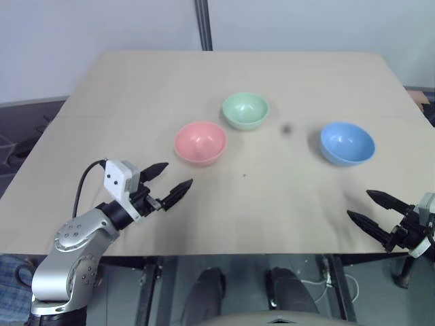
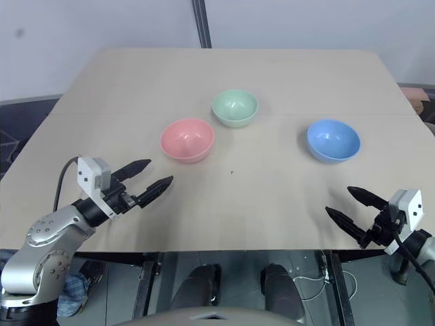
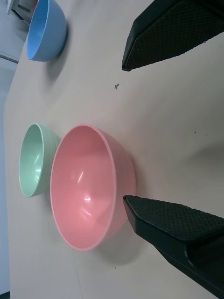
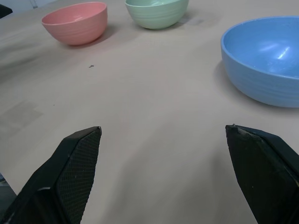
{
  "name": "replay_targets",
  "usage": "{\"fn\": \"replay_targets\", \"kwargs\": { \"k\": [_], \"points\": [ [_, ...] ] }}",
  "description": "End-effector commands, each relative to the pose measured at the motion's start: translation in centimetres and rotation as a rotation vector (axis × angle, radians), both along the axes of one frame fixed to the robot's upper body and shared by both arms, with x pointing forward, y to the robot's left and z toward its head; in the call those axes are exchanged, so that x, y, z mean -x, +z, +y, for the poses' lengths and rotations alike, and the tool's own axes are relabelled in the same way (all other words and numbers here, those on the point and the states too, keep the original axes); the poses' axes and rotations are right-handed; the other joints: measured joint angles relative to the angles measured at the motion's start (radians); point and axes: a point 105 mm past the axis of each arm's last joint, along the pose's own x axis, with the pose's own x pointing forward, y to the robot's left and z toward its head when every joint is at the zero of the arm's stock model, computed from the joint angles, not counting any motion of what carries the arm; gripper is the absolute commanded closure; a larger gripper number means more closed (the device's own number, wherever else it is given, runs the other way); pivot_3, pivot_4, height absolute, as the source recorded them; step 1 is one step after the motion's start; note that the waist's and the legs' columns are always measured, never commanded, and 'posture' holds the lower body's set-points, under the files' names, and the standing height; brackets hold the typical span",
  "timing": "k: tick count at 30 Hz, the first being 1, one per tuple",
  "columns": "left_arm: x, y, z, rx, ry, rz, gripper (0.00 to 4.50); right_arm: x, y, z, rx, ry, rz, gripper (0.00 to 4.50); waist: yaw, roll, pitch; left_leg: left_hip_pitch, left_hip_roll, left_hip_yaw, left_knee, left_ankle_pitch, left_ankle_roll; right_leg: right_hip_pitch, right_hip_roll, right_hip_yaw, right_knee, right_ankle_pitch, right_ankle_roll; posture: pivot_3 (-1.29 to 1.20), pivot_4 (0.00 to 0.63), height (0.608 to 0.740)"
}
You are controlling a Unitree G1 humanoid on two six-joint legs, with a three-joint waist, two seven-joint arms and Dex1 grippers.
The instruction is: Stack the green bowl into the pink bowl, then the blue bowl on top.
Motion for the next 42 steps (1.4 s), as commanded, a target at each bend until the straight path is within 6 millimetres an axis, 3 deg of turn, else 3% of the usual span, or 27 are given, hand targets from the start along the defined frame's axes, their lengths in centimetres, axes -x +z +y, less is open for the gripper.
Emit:
{"fn": "replay_targets", "kwargs": {
  "k": [1, 30, 42],
  "points": [
    [0.2, 1.2, -0.1, 0.002, 0.004, -0.069, 0.00, -0.1, 1.4, 0.3, 0.014, 0.021, -0.038, 0.04, 0.000, 0.000, 0.000, 0.000, 0.000, 0.000, 0.000, 0.000, 0.000, 0.000, 0.000, 0.000, 0.000, 0.000, 0.000, 0.00, 0.150, 0.740],
    [-0.2, 0.2, -0.3, -0.001, -0.006, -0.071, 0.00, -0.5, 2.8, 1.7, 0.009, 0.079, -0.058, 0.04, 0.002, 0.000, 0.000, 0.000, 0.000, 0.000, 0.001, 0.000, 0.000, 0.001, 0.000, 0.000, 0.000, 0.000, 0.000, 0.00, 0.150, 0.740],
    [-4.2, 2.9, -3.8, -0.228, 0.018, -0.181, 0.00, -1.1, 5.6, 5.2, -0.029, 0.147, -0.144, 0.04, 0.005, 0.000, 0.000, 0.000, 0.000, -0.001, 0.002, 0.000, 0.000, 0.001, 0.000, -0.001, 0.001, 0.001, 0.001, 0.00, 0.150, 0.740]
  ]
}}
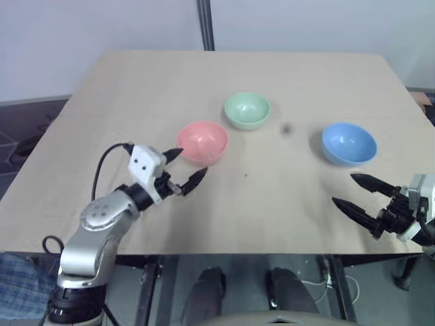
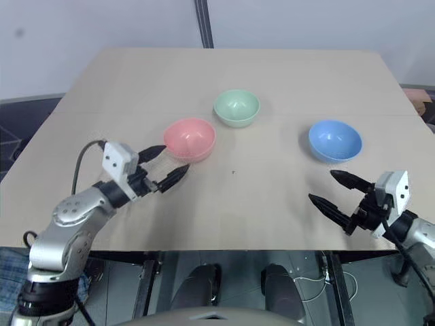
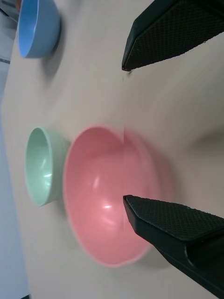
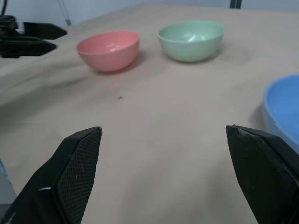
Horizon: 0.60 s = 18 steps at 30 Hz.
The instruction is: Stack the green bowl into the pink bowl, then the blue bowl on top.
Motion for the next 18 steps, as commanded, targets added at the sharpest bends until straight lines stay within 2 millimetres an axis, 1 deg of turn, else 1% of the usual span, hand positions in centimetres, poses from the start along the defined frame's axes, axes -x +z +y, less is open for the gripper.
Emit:
{"fn": "replay_targets", "kwargs": {
  "k": [1, 4, 7, 10, 15, 18],
  "points": [
    [-0.9, 1.3, -1.0, -0.118, 0.011, -0.069, 0.00, 0.3, 1.9, 1.3, -0.007, 0.037, -0.061, 0.04, 0.000, 0.000, 0.000, 0.000, 0.000, 0.000, 0.000, 0.000, 0.000, 0.000, 0.000, 0.000, 0.000, 0.000, 0.000, 0.00, 0.150, 0.740],
    [-1.4, 1.1, -1.9, -0.246, -0.018, -0.069, 0.00, 0.4, 2.5, 1.8, -0.013, 0.045, -0.077, 0.04, 0.002, 0.000, 0.000, 0.000, 0.000, 0.000, 0.000, 0.000, 0.000, 0.000, 0.000, 0.000, 0.000, 0.000, 0.000, 0.00, 0.150, 0.740],
    [-1.5, 0.6, -2.3, -0.285, -0.041, -0.032, 0.00, 0.4, 2.7, 2.0, -0.014, 0.042, -0.082, 0.04, -0.001, 0.000, 0.000, 0.000, 0.000, 0.000, 0.000, 0.000, 0.000, 0.000, 0.000, 0.000, 0.000, 0.000, 0.000, 0.00, 0.150, 0.740],
    [-1.6, 0.6, -3.0, -0.346, -0.078, -0.034, 0.00, 0.4, 2.6, 2.1, -0.017, 0.034, -0.086, 0.04, 0.000, -0.001, 0.001, 0.000, 0.000, 0.000, 0.000, 0.000, 0.000, 0.000, 0.000, 0.000, 0.000, 0.000, 0.000, 0.00, 0.150, 0.740],
    [-2.1, 0.6, -2.8, -0.391, -0.069, -0.035, 0.00, 0.4, 2.6, 2.1, -0.017, 0.024, -0.087, 0.04, 0.003, -0.001, 0.001, 0.000, 0.000, 0.000, 0.000, 0.000, 0.000, 0.000, 0.000, 0.000, 0.000, 0.000, 0.000, 0.00, 0.150, 0.740],
    [-3.3, 0.1, -1.9, -0.438, -0.012, 0.004, 0.00, 0.5, 2.7, 2.1, -0.011, 0.011, -0.102, 0.04, 0.005, -0.001, 0.001, 0.000, 0.000, 0.000, 0.000, 0.000, 0.000, 0.000, 0.000, 0.000, 0.000, 0.000, 0.000, 0.00, 0.150, 0.740]
  ]
}}
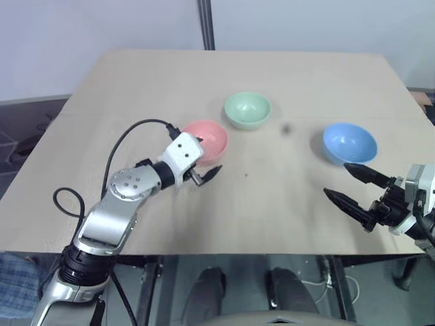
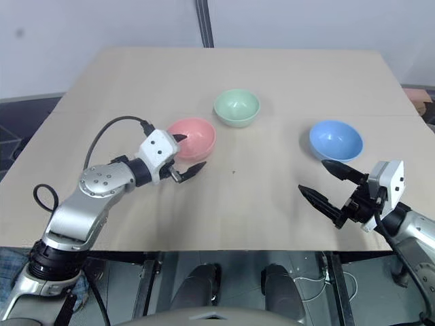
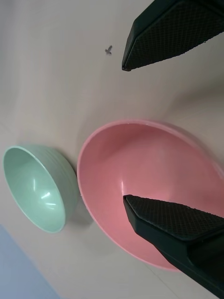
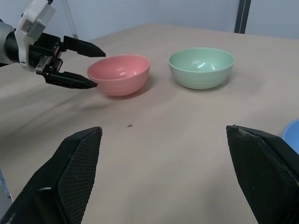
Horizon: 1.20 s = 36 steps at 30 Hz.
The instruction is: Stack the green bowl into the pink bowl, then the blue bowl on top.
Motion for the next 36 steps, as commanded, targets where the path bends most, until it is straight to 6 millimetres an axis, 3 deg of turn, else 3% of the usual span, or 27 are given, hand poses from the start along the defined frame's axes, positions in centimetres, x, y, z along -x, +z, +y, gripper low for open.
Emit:
{"fn": "replay_targets", "kwargs": {
  "k": [1, 14, 17, 25, 28, 36],
  "points": [
    [-1.1, 0.2, 0.7, -0.063, 0.047, -0.005, 0.00, 0.5, 1.6, 0.5, 0.007, 0.005, -0.078, 0.04, 0.001, 0.000, 0.000, 0.000, 0.000, 0.000, 0.000, 0.000, 0.000, 0.000, 0.000, 0.000, 0.000, 0.000, 0.000, 0.00, 0.150, 0.740],
    [-2.3, -2.3, 0.7, -0.236, 0.020, 0.003, 0.00, 1.4, 2.2, 1.0, 0.020, 0.006, -0.102, 0.04, 0.006, -0.001, 0.001, 0.000, 0.000, 0.000, 0.000, 0.000, 0.000, 0.000, 0.000, 0.000, 0.000, 0.000, 0.000, 0.00, 0.150, 0.740],
    [-2.4, -2.4, 1.0, -0.258, 0.014, 0.002, 0.82, 1.5, 2.0, 0.9, 0.022, 0.004, -0.098, 0.00, 0.007, -0.001, 0.001, 0.000, 0.000, 0.000, 0.000, 0.000, 0.000, 0.000, 0.000, 0.000, 0.000, 0.000, 0.000, 0.00, 0.150, 0.740],
    [-2.9, -2.5, 1.3, -0.274, 0.002, 0.007, 4.46, 1.5, 1.8, 0.8, 0.024, -0.001, -0.094, 0.00, 0.007, -0.001, 0.001, 0.000, 0.000, 0.000, 0.000, 0.000, 0.000, 0.000, 0.000, 0.000, 0.000, 0.000, 0.000, 0.00, 0.150, 0.740],
    [-2.9, -2.5, 0.7, -0.291, -0.067, 0.025, 4.46, 1.4, 1.7, 0.9, 0.025, 0.000, -0.092, 0.00, 0.007, -0.001, 0.001, 0.000, 0.000, 0.000, 0.000, 0.000, 0.000, 0.000, 0.000, 0.000, 0.001, 0.000, 0.000, 0.00, 0.150, 0.740],
    [-2.8, 0.3, -3.0, -0.425, -0.450, -0.047, 4.46, 1.2, 1.8, 1.1, 0.023, 0.022, -0.102, 0.00, 0.008, -0.002, 0.001, -0.002, -0.001, -0.001, 0.002, 0.000, 0.000, 0.000, 0.000, -0.001, 0.001, 0.000, 0.000, 0.00, 0.150, 0.740]
  ]
}}
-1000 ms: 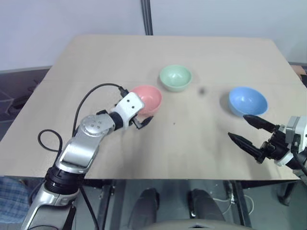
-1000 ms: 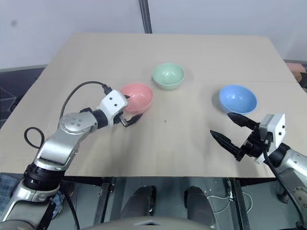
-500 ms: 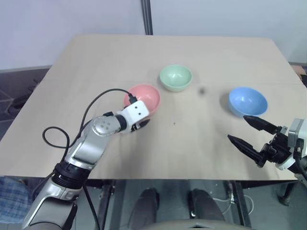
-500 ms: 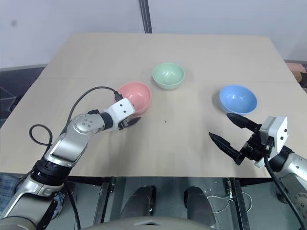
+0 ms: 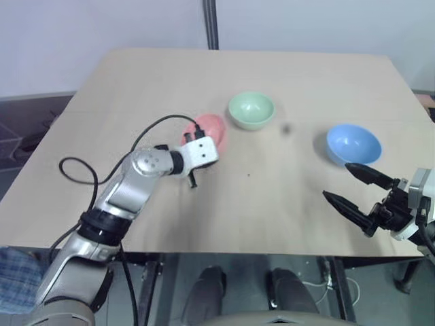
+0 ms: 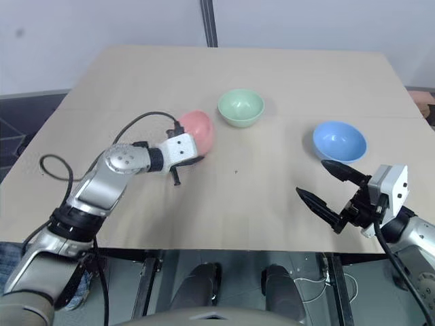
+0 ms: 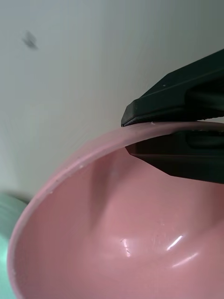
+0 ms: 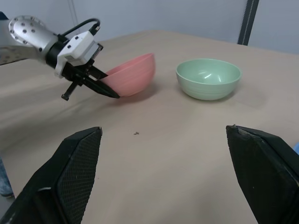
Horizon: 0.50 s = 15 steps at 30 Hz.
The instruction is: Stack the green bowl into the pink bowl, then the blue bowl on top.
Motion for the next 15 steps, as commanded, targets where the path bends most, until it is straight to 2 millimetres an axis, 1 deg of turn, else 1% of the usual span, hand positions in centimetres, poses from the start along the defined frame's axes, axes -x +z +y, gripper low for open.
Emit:
{"fn": "replay_targets", "kwargs": {
  "k": [1, 3, 5, 8, 10, 11, 12, 13, 15],
  "points": [
    [0.5, 1.9, -1.6, -0.073, -0.186, -0.071, 4.46, 0.1, 0.9, 0.4, 0.005, 0.024, -0.051, 0.00, -0.001, 0.000, 0.000, 0.000, 0.000, 0.000, 0.000, 0.000, 0.000, 0.000, 0.000, 0.000, 0.000, 0.000, 0.000, 0.00, 0.150, 0.740],
    [1.1, 1.9, -2.4, -0.126, -0.294, -0.075, 4.46, 0.2, 0.9, 0.4, 0.016, 0.034, -0.051, 0.00, -0.002, 0.000, 0.000, 0.000, 0.000, 0.000, 0.000, 0.000, 0.000, 0.000, 0.000, 0.000, 0.000, 0.000, 0.000, 0.00, 0.150, 0.740],
    [1.4, 1.8, -2.7, -0.152, -0.349, -0.069, 4.46, 0.3, 0.9, 0.5, 0.019, 0.037, -0.051, 0.00, -0.003, 0.000, 0.000, 0.000, 0.000, 0.000, 0.000, 0.000, 0.000, 0.000, 0.000, 0.000, 0.000, 0.000, 0.000, 0.00, 0.150, 0.740],
    [3.3, 0.8, -3.2, -0.267, -0.530, -0.052, 4.46, 0.4, 0.7, 0.3, 0.030, 0.021, -0.049, 0.00, -0.003, 0.000, 0.000, 0.000, 0.000, 0.000, 0.000, 0.000, 0.000, 0.000, 0.000, 0.000, 0.000, 0.000, 0.000, 0.00, 0.150, 0.740],
    [3.9, 0.3, -3.2, -0.306, -0.596, -0.050, 4.46, 0.5, 0.6, 0.3, 0.029, 0.013, -0.048, 0.00, -0.002, 0.000, 0.000, 0.000, 0.000, 0.000, 0.000, 0.000, 0.000, 0.000, 0.000, 0.000, 0.000, 0.000, 0.000, 0.00, 0.150, 0.740],
    [3.9, 0.2, -3.2, -0.313, -0.612, -0.052, 3.65, 0.6, 0.5, 0.3, 0.028, 0.010, -0.047, 0.00, -0.002, 0.000, 0.000, 0.000, 0.000, 0.000, 0.000, 0.000, 0.000, 0.000, 0.000, 0.000, 0.000, 0.000, 0.000, 0.00, 0.150, 0.740],
    [4.0, 0.2, -3.3, -0.324, -0.636, -0.062, 3.43, 0.7, 0.5, 0.3, 0.028, 0.006, -0.047, 0.00, -0.002, 0.000, 0.000, 0.000, 0.000, 0.000, 0.000, 0.000, 0.000, 0.000, 0.000, 0.000, 0.000, 0.000, 0.000, 0.00, 0.150, 0.740],
    [4.1, 0.1, -3.4, -0.334, -0.660, -0.078, 2.86, 0.7, 0.5, 0.3, 0.027, 0.001, -0.047, 0.00, -0.002, 0.000, 0.000, 0.000, 0.000, 0.000, 0.000, 0.000, 0.000, 0.000, 0.000, 0.000, 0.000, 0.000, 0.000, 0.00, 0.150, 0.740],
    [4.1, 0.2, -3.9, -0.332, -0.708, -0.121, 2.16, 0.9, 0.4, 0.2, 0.027, -0.007, -0.046, 0.00, -0.002, 0.000, 0.000, 0.000, 0.000, 0.000, 0.001, 0.000, 0.000, 0.000, 0.000, 0.000, 0.001, 0.000, 0.000, 0.00, 0.150, 0.740]
  ]
}}
